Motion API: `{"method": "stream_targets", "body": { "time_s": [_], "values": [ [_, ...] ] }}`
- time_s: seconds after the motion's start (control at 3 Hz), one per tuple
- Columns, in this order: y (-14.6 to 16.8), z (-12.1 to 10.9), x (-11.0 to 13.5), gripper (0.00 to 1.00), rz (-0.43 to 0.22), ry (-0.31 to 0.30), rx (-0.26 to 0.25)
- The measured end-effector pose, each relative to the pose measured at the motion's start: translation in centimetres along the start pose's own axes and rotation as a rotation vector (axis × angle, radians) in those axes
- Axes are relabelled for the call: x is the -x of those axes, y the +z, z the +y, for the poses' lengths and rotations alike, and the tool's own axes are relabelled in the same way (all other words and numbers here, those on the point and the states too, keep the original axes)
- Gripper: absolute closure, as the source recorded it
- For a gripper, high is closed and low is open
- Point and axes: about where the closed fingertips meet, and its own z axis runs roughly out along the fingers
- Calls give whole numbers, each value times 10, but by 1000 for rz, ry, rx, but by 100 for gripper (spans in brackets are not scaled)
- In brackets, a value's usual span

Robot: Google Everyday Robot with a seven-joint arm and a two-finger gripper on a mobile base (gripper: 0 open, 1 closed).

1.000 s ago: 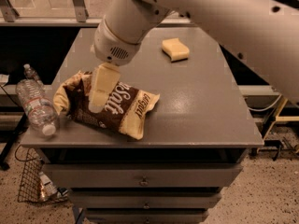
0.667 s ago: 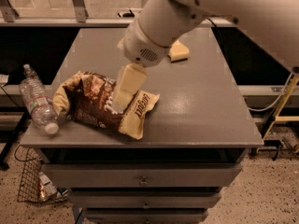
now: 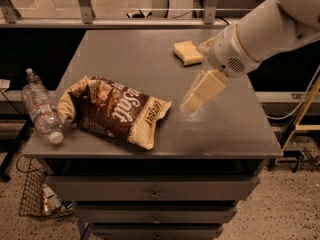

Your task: Move brown chip bag near water bottle

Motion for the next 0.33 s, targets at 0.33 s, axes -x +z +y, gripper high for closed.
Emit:
{"method": "stream_targets", "body": {
  "time_s": [0.33],
  "values": [
    [0,0,0,0,0,0,0]
  ]
}}
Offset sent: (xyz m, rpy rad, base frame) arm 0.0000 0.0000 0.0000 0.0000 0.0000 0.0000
